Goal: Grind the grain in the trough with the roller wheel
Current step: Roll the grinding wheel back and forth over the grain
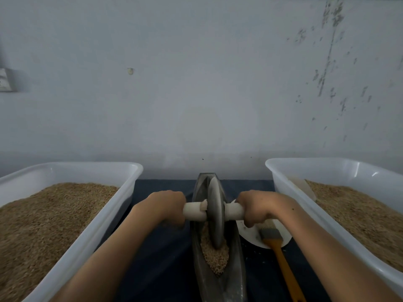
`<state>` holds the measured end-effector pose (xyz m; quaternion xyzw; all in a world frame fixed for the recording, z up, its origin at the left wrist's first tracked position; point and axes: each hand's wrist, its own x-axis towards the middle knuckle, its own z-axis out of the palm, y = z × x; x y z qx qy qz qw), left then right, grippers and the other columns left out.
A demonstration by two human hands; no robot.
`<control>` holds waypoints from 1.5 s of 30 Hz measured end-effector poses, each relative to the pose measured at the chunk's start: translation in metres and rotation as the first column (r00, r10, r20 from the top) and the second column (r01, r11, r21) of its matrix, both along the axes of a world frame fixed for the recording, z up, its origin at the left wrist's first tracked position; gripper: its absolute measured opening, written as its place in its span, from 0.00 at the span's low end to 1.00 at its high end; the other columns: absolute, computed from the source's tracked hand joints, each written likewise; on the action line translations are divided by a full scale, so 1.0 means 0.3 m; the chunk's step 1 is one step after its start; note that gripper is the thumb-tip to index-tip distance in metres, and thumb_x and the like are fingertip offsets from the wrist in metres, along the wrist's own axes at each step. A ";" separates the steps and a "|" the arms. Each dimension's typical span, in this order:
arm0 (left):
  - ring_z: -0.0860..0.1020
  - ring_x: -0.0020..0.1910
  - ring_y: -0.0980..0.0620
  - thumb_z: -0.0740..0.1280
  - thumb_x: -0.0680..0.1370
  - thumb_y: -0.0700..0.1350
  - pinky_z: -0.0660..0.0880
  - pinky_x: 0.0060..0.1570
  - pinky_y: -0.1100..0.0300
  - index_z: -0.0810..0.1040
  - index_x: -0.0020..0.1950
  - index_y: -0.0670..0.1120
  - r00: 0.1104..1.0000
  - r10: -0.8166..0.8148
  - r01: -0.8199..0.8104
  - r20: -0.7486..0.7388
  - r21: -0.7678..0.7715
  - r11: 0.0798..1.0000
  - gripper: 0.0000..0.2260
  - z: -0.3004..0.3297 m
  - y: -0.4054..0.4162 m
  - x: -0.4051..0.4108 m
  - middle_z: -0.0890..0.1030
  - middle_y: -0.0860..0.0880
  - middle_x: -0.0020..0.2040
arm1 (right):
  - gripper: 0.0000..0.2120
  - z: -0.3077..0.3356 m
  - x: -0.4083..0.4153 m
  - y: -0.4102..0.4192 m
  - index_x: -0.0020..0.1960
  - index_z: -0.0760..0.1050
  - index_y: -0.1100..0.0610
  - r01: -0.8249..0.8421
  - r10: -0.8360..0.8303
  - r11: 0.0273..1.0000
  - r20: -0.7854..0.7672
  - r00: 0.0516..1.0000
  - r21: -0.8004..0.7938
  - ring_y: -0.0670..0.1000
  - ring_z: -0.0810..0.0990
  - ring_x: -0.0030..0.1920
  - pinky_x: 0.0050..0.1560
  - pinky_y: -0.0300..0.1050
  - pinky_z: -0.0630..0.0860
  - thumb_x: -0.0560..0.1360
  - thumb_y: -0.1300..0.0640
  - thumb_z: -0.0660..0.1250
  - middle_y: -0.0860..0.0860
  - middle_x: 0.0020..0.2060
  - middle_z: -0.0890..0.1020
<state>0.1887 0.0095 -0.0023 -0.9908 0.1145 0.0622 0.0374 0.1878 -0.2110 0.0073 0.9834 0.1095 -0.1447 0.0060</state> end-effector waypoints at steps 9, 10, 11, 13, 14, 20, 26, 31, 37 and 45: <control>0.77 0.50 0.49 0.67 0.74 0.50 0.68 0.43 0.57 0.74 0.58 0.49 0.951 -0.001 -0.014 0.309 0.043 0.999 0.14 -0.028 -0.017 0.016 0.79 0.50 0.51 | 0.12 -0.026 0.020 0.007 0.56 0.75 0.55 0.005 0.000 1.000 0.192 0.981 -0.022 0.51 0.79 0.43 0.38 0.42 0.71 0.73 0.58 0.68 0.51 0.44 0.79; 0.77 0.50 0.49 0.66 0.74 0.50 0.67 0.43 0.57 0.74 0.58 0.50 0.934 0.004 -0.014 0.358 0.026 1.000 0.13 -0.037 -0.018 0.018 0.79 0.50 0.52 | 0.12 -0.034 0.025 0.011 0.57 0.75 0.54 0.007 -0.001 1.000 0.261 0.965 -0.022 0.52 0.79 0.45 0.40 0.44 0.72 0.73 0.58 0.67 0.51 0.46 0.80; 0.77 0.50 0.49 0.66 0.75 0.49 0.67 0.43 0.57 0.73 0.57 0.51 0.917 0.011 -0.014 0.399 0.004 1.000 0.12 -0.044 -0.019 0.019 0.79 0.50 0.52 | 0.12 -0.042 0.029 0.015 0.57 0.74 0.53 0.013 -0.010 1.000 0.326 0.945 -0.007 0.53 0.79 0.46 0.44 0.47 0.74 0.74 0.58 0.66 0.51 0.47 0.80; 0.77 0.50 0.49 0.65 0.76 0.49 0.67 0.43 0.58 0.73 0.56 0.51 0.892 0.023 -0.011 0.452 -0.030 0.999 0.10 -0.053 -0.020 0.018 0.79 0.50 0.52 | 0.13 -0.054 0.031 0.022 0.57 0.74 0.50 0.027 -0.036 0.999 0.397 0.917 0.028 0.54 0.79 0.49 0.51 0.51 0.77 0.74 0.58 0.66 0.51 0.49 0.80; 0.77 0.50 0.49 0.64 0.76 0.49 0.67 0.44 0.58 0.72 0.56 0.51 0.886 0.020 -0.005 0.463 -0.033 0.999 0.10 -0.055 -0.020 0.018 0.79 0.50 0.52 | 0.13 -0.055 0.029 0.023 0.58 0.74 0.49 0.029 -0.038 0.999 0.402 0.915 0.029 0.54 0.79 0.50 0.52 0.52 0.77 0.74 0.59 0.66 0.51 0.49 0.80; 0.78 0.50 0.49 0.69 0.73 0.49 0.71 0.45 0.57 0.74 0.60 0.48 0.983 -0.006 0.003 0.185 0.013 1.000 0.17 -0.019 -0.004 0.013 0.79 0.49 0.53 | 0.15 -0.011 0.006 0.012 0.58 0.75 0.56 0.003 0.007 0.998 0.149 0.989 -0.067 0.51 0.78 0.41 0.35 0.41 0.70 0.72 0.59 0.68 0.52 0.45 0.80; 0.77 0.43 0.50 0.72 0.70 0.49 0.71 0.41 0.58 0.75 0.58 0.48 0.999 0.020 -0.019 0.026 -0.008 1.000 0.18 -0.007 -0.001 0.002 0.79 0.50 0.46 | 0.14 -0.008 0.002 0.013 0.56 0.76 0.58 0.036 -0.036 0.999 -0.002 0.999 -0.030 0.49 0.77 0.36 0.31 0.38 0.71 0.71 0.60 0.70 0.52 0.41 0.79; 0.77 0.50 0.49 0.67 0.75 0.50 0.68 0.43 0.58 0.73 0.59 0.49 0.940 0.013 -0.028 0.341 0.040 0.999 0.14 -0.034 -0.019 0.016 0.78 0.49 0.51 | 0.13 -0.036 0.026 0.012 0.57 0.75 0.54 0.016 -0.004 0.999 0.289 0.957 -0.039 0.53 0.79 0.45 0.39 0.44 0.72 0.73 0.59 0.66 0.51 0.46 0.80; 0.77 0.50 0.49 0.65 0.76 0.49 0.66 0.42 0.58 0.73 0.57 0.50 0.897 0.022 -0.026 0.441 0.002 1.000 0.11 -0.053 -0.021 0.017 0.78 0.50 0.52 | 0.13 -0.053 0.029 0.022 0.58 0.73 0.50 0.028 -0.024 1.000 0.388 0.921 -0.006 0.55 0.79 0.50 0.52 0.54 0.77 0.74 0.59 0.65 0.52 0.49 0.80; 0.77 0.46 0.51 0.72 0.71 0.51 0.72 0.45 0.57 0.73 0.61 0.47 1.000 0.014 -0.014 0.026 0.023 1.000 0.21 -0.004 -0.002 -0.004 0.79 0.49 0.50 | 0.15 -0.003 0.001 0.002 0.57 0.76 0.59 0.011 -0.012 1.000 -0.015 1.000 -0.007 0.50 0.79 0.39 0.34 0.39 0.72 0.71 0.59 0.70 0.55 0.46 0.81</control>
